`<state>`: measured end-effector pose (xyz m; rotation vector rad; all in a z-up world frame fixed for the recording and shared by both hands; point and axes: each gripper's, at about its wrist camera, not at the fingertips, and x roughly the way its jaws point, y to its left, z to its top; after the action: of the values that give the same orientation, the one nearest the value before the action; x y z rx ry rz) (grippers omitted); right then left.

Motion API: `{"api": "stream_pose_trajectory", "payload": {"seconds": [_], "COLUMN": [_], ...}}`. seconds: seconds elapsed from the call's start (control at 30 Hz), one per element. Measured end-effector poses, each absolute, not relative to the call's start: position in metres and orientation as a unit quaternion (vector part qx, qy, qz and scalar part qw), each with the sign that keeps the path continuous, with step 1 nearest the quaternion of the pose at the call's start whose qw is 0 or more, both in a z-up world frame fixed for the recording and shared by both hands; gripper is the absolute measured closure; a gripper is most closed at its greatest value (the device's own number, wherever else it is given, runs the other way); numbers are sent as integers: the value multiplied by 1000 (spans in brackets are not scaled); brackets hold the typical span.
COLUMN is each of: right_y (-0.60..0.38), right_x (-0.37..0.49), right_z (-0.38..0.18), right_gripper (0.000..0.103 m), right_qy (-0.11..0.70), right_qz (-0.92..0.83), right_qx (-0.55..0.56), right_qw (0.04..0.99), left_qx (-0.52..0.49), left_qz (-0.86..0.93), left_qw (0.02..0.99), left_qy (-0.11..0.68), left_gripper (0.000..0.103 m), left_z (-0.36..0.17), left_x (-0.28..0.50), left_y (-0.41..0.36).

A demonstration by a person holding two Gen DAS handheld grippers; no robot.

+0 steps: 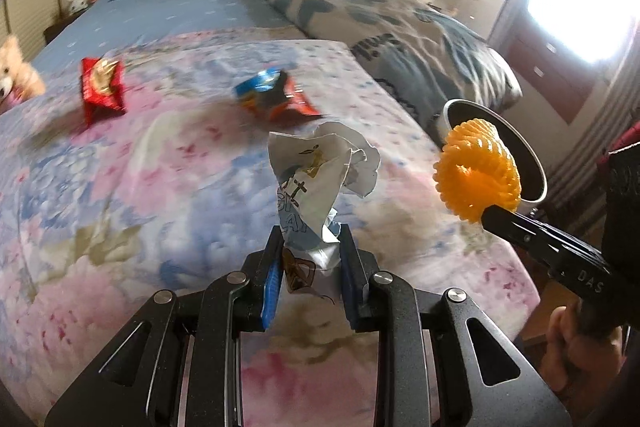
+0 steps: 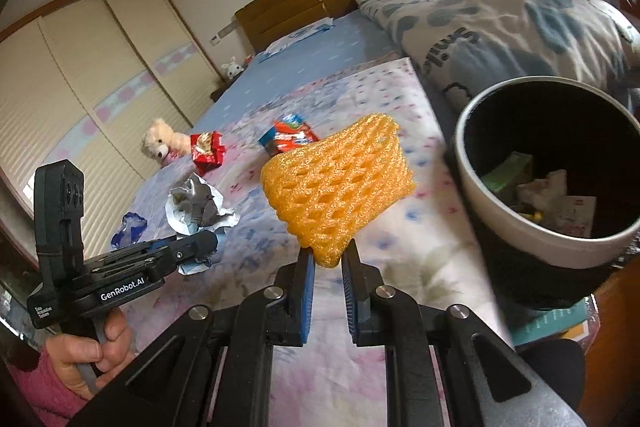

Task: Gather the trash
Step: 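Carry the orange foam net and white paper over the bin with both grippers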

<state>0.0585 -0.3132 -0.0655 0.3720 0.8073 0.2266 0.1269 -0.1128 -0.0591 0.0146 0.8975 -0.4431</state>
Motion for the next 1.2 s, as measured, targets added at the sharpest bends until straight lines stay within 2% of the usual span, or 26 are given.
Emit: {"api": "stream_pose_trajectory", "payload": {"seconds": [1.2], "right_y": [-419], "right_x": [24], "right_z": [-54], "right_gripper": [90], "right_qy": [362], "right_qz": [0], "right_qx": [218], "right_qw": [906], "left_qx": [84], "left_qz": [-307], "left_qw": [854], "left_qy": [412], "left_gripper": [79], "left_z": [-42], "left_x": [124], "left_y": [-241]}}
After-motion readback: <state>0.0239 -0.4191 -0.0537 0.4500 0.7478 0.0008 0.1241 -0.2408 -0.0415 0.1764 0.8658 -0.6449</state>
